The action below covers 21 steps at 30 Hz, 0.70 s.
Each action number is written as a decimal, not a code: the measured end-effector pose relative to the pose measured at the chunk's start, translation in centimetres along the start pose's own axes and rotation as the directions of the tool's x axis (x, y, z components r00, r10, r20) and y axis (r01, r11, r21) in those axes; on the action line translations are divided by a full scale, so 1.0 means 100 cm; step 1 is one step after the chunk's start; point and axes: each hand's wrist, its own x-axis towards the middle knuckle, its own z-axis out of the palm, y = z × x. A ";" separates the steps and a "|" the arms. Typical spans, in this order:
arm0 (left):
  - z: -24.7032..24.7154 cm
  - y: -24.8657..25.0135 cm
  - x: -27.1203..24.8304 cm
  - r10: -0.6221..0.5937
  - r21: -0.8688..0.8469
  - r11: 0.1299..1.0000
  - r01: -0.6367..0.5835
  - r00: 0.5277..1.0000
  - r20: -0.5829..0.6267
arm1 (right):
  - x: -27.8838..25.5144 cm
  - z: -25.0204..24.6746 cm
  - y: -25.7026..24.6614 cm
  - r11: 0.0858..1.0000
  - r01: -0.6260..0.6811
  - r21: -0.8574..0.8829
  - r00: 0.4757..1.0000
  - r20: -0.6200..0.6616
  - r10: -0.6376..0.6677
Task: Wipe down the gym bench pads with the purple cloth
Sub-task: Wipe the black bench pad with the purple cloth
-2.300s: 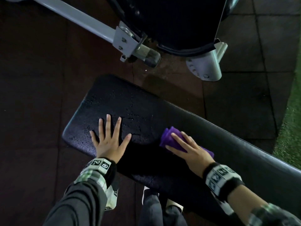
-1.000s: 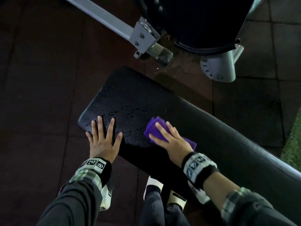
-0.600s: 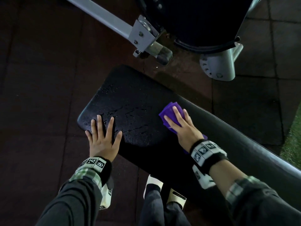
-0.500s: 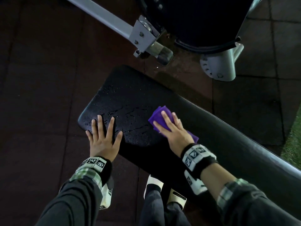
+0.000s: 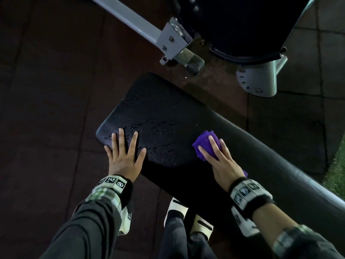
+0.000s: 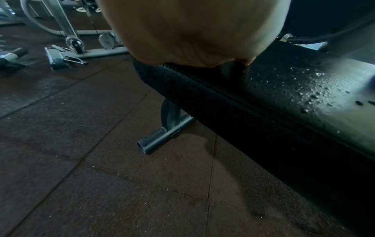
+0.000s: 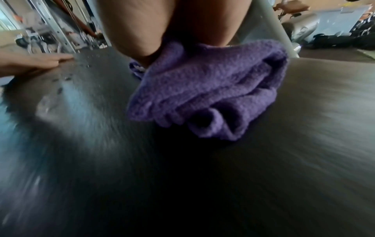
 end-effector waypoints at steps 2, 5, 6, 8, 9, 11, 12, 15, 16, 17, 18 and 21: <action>0.000 0.001 0.000 0.001 -0.008 1.000 -0.001 1.000 0.003 | 0.029 -0.011 -0.027 0.999 -0.040 0.031 0.999 -0.011 0.040; 0.000 0.000 0.000 -0.004 0.007 1.000 0.004 1.000 0.007 | 0.048 -0.018 -0.081 0.993 0.109 0.038 0.991 -0.080 -0.106; -0.001 -0.001 0.001 -0.006 0.007 1.000 0.006 1.000 0.013 | 0.044 -0.012 -0.095 0.981 0.193 0.017 0.978 -0.089 -0.191; -0.001 -0.001 0.002 -0.008 0.017 1.000 0.007 0.999 0.038 | 0.022 0.008 -0.109 0.933 0.356 -0.049 0.931 -0.066 -0.358; -0.002 -0.001 0.002 -0.008 0.025 1.000 0.007 0.999 0.049 | 0.005 0.019 -0.107 0.901 0.424 -0.085 0.902 -0.048 -0.429; -0.002 -0.001 0.001 -0.004 0.025 1.000 0.003 0.998 0.057 | -0.031 0.037 -0.089 0.847 0.510 -0.149 0.859 0.025 -0.512; -0.002 -0.001 0.001 -0.002 0.022 1.000 0.001 0.998 0.058 | -0.046 0.042 -0.076 0.837 0.520 -0.169 0.852 0.033 -0.522; -0.001 -0.001 0.002 0.002 0.024 1.000 -0.003 0.999 0.054 | -0.065 0.042 -0.034 0.905 0.397 -0.153 0.911 -0.051 -0.409; -0.001 -0.001 0.001 0.002 0.026 1.000 -0.003 0.999 0.050 | -0.062 0.038 -0.024 0.934 0.331 -0.131 0.936 -0.082 -0.343; -0.001 -0.002 0.001 0.001 0.025 1.000 -0.002 0.999 0.047 | -0.054 0.033 -0.017 0.957 0.271 -0.104 0.953 -0.111 -0.282; -0.001 -0.002 0.001 0.001 0.024 1.000 -0.002 0.999 0.047 | -0.043 0.027 -0.014 0.976 0.209 -0.063 0.968 -0.129 -0.216; -0.001 -0.001 0.000 0.008 0.020 1.000 -0.009 0.999 0.042 | -0.002 0.005 -0.034 0.998 0.061 0.022 0.989 -0.136 -0.057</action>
